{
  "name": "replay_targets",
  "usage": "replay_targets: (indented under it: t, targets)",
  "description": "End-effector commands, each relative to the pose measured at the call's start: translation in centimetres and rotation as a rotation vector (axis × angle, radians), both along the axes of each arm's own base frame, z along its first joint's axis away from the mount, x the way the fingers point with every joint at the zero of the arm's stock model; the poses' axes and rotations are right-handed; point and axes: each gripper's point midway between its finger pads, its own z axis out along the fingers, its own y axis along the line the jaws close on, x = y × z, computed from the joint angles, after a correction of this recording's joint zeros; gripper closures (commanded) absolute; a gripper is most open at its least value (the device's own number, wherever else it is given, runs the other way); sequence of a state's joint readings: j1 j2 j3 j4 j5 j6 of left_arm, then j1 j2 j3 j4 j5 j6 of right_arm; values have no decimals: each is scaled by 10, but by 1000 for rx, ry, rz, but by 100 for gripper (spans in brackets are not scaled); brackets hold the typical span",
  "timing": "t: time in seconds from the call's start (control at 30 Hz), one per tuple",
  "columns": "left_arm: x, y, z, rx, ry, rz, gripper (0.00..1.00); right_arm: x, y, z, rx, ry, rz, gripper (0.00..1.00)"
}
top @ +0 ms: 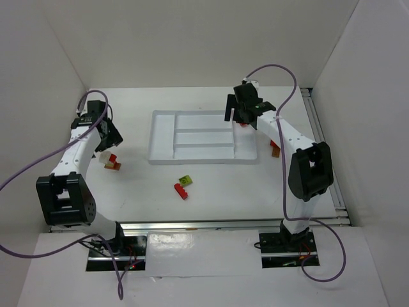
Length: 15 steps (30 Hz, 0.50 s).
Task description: Sort the legos into containers by color
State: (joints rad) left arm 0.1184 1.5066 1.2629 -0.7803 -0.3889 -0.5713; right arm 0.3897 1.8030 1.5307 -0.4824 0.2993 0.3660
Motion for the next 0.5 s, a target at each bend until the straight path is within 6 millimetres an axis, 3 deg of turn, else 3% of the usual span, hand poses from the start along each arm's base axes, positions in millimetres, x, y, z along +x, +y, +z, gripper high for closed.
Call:
replay_targets:
  t: [0.0, 0.23, 0.47]
  targets:
    - [7, 2, -12, 7, 11, -23, 0, -5, -2, 10, 3, -20, -6, 8]
    - [11, -2, -25, -34, 26, -45, 3, -9, -3, 3, 3, -3, -12, 13]
    - [3, -5, -31, -48, 43, -50, 16, -8, 0, 4, 13, -9, -4, 18]
